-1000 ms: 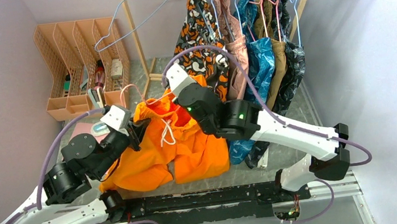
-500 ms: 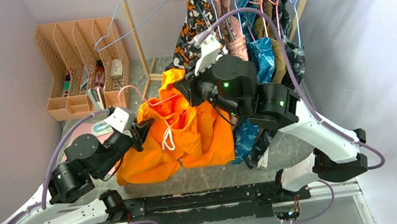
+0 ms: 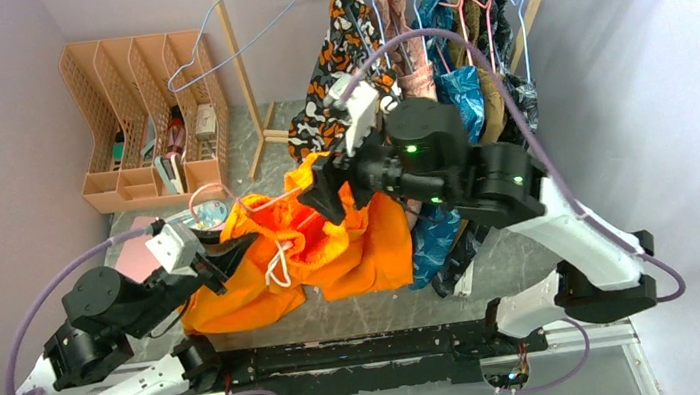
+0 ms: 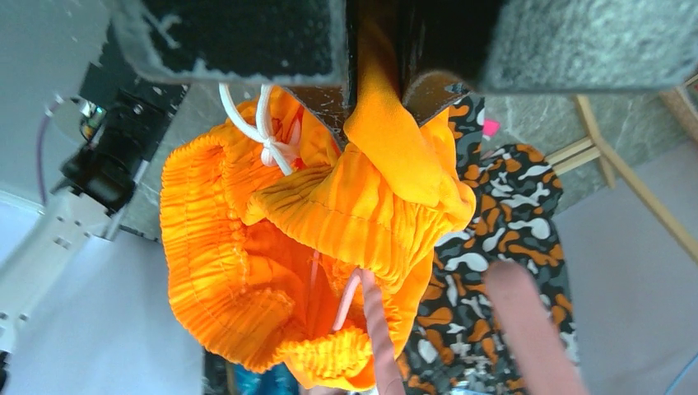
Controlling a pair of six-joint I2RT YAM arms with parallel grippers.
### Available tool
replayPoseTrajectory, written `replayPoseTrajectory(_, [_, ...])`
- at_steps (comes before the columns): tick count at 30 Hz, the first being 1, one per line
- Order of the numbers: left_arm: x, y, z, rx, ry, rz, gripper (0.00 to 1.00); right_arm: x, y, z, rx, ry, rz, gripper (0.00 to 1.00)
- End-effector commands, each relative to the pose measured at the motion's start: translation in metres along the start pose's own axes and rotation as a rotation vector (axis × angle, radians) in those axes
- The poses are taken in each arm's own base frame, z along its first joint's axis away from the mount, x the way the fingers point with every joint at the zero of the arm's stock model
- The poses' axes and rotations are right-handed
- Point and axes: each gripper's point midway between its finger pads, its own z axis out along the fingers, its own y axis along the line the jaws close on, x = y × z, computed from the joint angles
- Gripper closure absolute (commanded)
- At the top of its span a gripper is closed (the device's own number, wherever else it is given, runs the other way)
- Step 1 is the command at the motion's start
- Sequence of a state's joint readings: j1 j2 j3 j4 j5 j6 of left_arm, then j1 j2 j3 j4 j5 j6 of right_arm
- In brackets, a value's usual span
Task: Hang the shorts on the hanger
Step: Hang the shorts on the hanger.
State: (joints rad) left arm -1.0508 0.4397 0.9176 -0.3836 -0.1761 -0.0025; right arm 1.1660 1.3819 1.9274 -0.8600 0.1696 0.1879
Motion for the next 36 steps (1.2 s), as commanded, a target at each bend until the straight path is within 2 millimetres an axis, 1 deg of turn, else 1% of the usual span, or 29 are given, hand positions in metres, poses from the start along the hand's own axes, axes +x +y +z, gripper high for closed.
replayPoseTrajectory(1, [-0.02, -0.026, -0.02, 0.169, -0.049, 0.007, 0.93, -0.038, 0.013, -0.043, -0.128, -0.135, -0.159, 0.2])
replayPoseTrajectory(4, [-0.025, -0.036, -0.028, 0.233, -0.051, -0.001, 0.93, -0.049, 0.022, -0.048, -0.184, -0.184, -0.191, 0.19])
replayPoseTrajectory(7, [-0.028, -0.043, -0.033, 0.278, -0.052, 0.001, 0.93, -0.058, 0.04, -0.049, -0.276, -0.216, -0.21, 0.19])
replayPoseTrajectory(8, [-0.029, -0.045, -0.033, 0.289, -0.052, 0.002, 0.93, -0.058, 0.046, -0.046, -0.31, -0.214, -0.218, 0.19])
replayPoseTrajectory(11, [-0.032, -0.051, -0.033, 0.326, -0.058, 0.014, 0.93, -0.051, 0.065, -0.034, -0.409, -0.187, -0.237, 0.2])
replayPoseTrajectory(13, [-0.033, -0.054, -0.03, 0.341, -0.054, 0.022, 0.93, -0.045, 0.078, -0.025, -0.48, -0.178, -0.239, 0.21])
replayPoseTrajectory(14, [-0.033, -0.056, -0.028, 0.349, -0.048, 0.023, 0.93, -0.039, 0.081, -0.02, -0.5, -0.166, -0.235, 0.21])
replayPoseTrajectory(16, [-0.033, -0.058, -0.024, 0.357, -0.038, 0.03, 0.93, -0.035, 0.092, -0.016, -0.562, -0.171, -0.229, 0.22])
replayPoseTrajectory(18, [-0.032, -0.059, -0.021, 0.363, -0.029, 0.033, 0.93, -0.033, 0.097, -0.013, -0.589, -0.182, -0.216, 0.24])
replayPoseTrajectory(21, [-0.031, -0.062, -0.019, 0.375, -0.02, 0.036, 0.93, -0.034, 0.101, -0.01, -0.609, -0.207, -0.199, 0.29])
replayPoseTrajectory(26, [-0.028, -0.063, -0.016, 0.38, -0.001, 0.04, 0.93, -0.035, 0.104, -0.003, -0.619, -0.235, -0.184, 0.35])
replayPoseTrajectory(27, [-0.028, -0.062, -0.015, 0.376, 0.0, 0.04, 0.93, -0.035, 0.105, -0.002, -0.619, -0.237, -0.183, 0.39])
replayPoseTrajectory(28, [-0.028, -0.062, -0.014, 0.372, 0.001, 0.039, 0.93, -0.036, 0.105, -0.001, -0.62, -0.239, -0.182, 0.5])
replayPoseTrajectory(29, [-0.028, -0.061, -0.014, 0.367, 0.001, 0.037, 0.93, -0.036, 0.105, 0.001, -0.616, -0.239, -0.181, 0.66])
replayPoseTrajectory(30, [-0.028, -0.06, -0.013, 0.358, 0.001, 0.035, 0.92, -0.036, 0.103, 0.003, -0.608, -0.242, -0.179, 0.86])
replayPoseTrajectory(31, [-0.027, -0.057, -0.013, 0.34, 0.004, 0.032, 0.86, -0.036, 0.1, 0.004, -0.588, -0.246, -0.175, 1.0])
replayPoseTrajectory(32, [-0.027, -0.053, -0.014, 0.32, 0.011, 0.025, 0.81, -0.036, 0.097, 0.005, -0.564, -0.255, -0.17, 1.0])
replayPoseTrajectory(33, [-0.026, -0.05, -0.015, 0.299, 0.018, 0.021, 0.7, -0.036, 0.093, 0.005, -0.543, -0.267, -0.167, 1.0])
replayPoseTrajectory(34, [-0.025, -0.046, -0.017, 0.283, 0.026, 0.018, 0.64, -0.04, 0.089, 0.0, -0.522, -0.294, -0.163, 1.0])
replayPoseTrajectory(36, [-0.024, -0.039, -0.023, 0.246, 0.036, 0.006, 0.58, -0.043, 0.08, -0.005, -0.48, -0.334, -0.151, 1.0])
